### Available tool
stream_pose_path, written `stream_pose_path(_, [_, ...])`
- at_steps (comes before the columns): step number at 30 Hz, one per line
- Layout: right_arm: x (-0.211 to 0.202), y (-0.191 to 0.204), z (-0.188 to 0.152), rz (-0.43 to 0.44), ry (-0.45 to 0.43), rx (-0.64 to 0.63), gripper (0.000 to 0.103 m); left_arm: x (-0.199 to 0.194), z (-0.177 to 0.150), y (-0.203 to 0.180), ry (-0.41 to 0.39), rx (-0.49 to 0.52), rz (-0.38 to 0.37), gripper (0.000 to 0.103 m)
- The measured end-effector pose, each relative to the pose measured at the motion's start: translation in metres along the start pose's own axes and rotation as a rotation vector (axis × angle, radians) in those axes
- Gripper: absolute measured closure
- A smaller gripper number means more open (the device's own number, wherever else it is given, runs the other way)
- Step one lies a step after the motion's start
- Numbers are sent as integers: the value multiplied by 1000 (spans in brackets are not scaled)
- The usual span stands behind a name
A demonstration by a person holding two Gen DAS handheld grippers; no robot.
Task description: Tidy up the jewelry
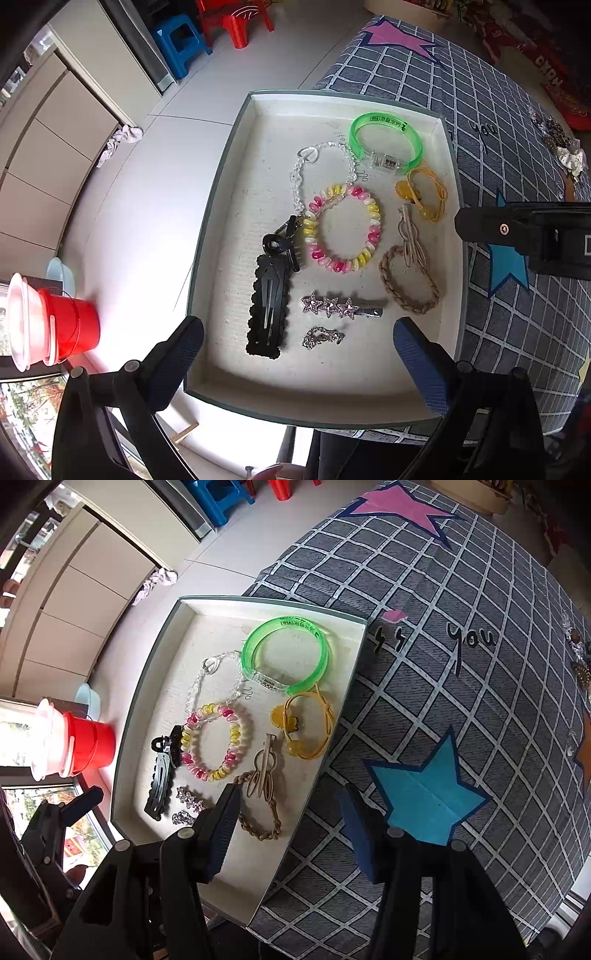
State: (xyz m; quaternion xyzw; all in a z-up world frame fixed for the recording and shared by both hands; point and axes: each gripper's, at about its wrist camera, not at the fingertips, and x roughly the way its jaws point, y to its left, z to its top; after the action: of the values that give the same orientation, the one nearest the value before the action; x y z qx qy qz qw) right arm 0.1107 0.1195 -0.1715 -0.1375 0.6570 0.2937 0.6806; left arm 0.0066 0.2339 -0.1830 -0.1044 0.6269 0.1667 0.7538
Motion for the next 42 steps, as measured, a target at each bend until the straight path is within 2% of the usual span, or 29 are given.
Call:
stream_pose_path(5, [-3,6,-1,-26,-8,-29,33,6,-4,6,21,-9,-5,0])
stream_pose_path(6, [-3,7,-1,-27,-7,-32,30,6,-4,6,24,-13,1,0])
stream_pose_path(7, [-3,8,-2,-29,-6,-35,20,7,-5,7,29,-15,3,0])
stream_pose_path(14, [-9,15,-9,-64,-6,-76,20,-2,-8,8,13,-21,-23,0])
stream_pose_path(19, [-24,20,-15,-84,-28,-100,19,-18,-12,10,-2,-21,-5,0])
stream_pose_path(20, [-28,20,-17,-90,-33,-105,17,-22,-12,10,-2,-22,-6,0])
stream_pose_path(21, [-32,21,-17,-95,-40,-106,10,-25,-11,10,-3,-23,-7,0])
stream_pose_path(29, [-72,28,-23,-157,-128,-134,9,-61,-16,19,-45,-25,-4,0])
stream_pose_path(33, [-88,37,-29,-207,-121,-184,9,-76,-17,25,-43,-59,-17,0])
stream_pose_path(42, [-123,50,-46,-253,-154,-225,9,-119,-32,25,-106,1,51,0])
